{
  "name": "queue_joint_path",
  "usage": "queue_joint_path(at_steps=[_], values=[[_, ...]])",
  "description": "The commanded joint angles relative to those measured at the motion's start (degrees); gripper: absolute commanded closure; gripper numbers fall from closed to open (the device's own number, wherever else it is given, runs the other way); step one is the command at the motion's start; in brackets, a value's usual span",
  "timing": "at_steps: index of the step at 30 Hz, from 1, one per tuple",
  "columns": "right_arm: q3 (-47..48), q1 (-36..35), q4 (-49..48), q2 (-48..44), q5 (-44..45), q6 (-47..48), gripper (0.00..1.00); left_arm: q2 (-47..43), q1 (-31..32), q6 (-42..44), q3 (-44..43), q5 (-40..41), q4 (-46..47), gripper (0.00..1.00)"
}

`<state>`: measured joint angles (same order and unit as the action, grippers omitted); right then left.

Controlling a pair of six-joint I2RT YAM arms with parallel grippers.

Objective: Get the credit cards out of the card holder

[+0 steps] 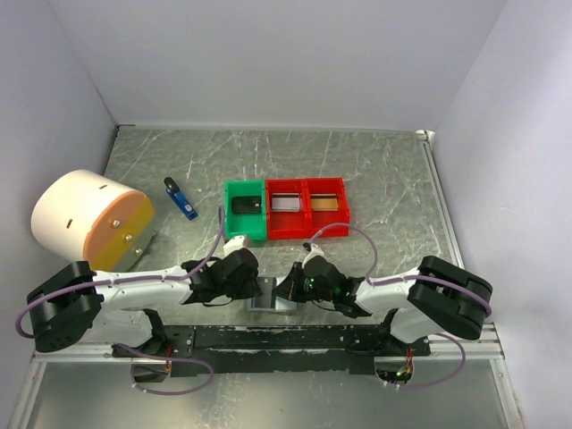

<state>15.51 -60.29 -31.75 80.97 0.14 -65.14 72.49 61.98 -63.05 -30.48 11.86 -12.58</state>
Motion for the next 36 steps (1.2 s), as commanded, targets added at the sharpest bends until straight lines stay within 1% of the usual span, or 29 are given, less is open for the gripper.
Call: queue_joint_path(at_steps=[1,9,13,17,20,22,24,26,29,33,36], values=[[-1.57,2.20,0.99,-2.61,-2.62,3.47,1.00,0.42,0.42,-0.49,1.65,0.96,-2.92,0.67],[-3.65,5.05,4.29,-6.51,-4.18,4.31,1.00,1.16,0.43,-0.50,1.59,1.07,-3.02,0.68],[-3.21,5.87,5.73,-6.73,-5.04,5.24,1.00,1.48,0.44,-0.11,1.60,0.51,-1.85,0.68],[-3.15,6.06,5.35,-6.99,-5.95,5.45,1.00,0.67,0.77,-0.62,0.22,1.51,-3.46,0.67],[-2.16,6.02,5.06,-4.75,-7.83,6.80,1.00,-3.43,1.89,-0.51,0.29,2.05,-1.44,0.62],[-1.01,6.05,5.13,-2.61,-8.81,7.70,1.00,-6.05,2.68,0.10,0.69,1.85,1.25,0.56],[-0.56,6.01,2.86,-0.52,-10.65,7.97,0.99,-7.78,3.45,1.74,1.02,1.25,4.55,0.50],[-0.73,6.05,0.11,1.06,-11.92,7.50,0.99,-7.63,4.07,3.26,0.98,0.56,5.77,0.46],[-0.38,6.04,-0.53,2.44,-12.22,7.41,0.98,-3.72,4.21,3.43,-0.94,1.46,2.01,0.47],[-0.81,6.01,0.15,1.77,-11.44,7.28,0.98,2.70,4.60,1.82,-4.80,4.59,-6.53,0.55],[-1.12,6.12,1.32,0.25,-10.89,7.30,0.97,5.19,4.88,2.53,-5.69,4.73,-6.97,0.58]])
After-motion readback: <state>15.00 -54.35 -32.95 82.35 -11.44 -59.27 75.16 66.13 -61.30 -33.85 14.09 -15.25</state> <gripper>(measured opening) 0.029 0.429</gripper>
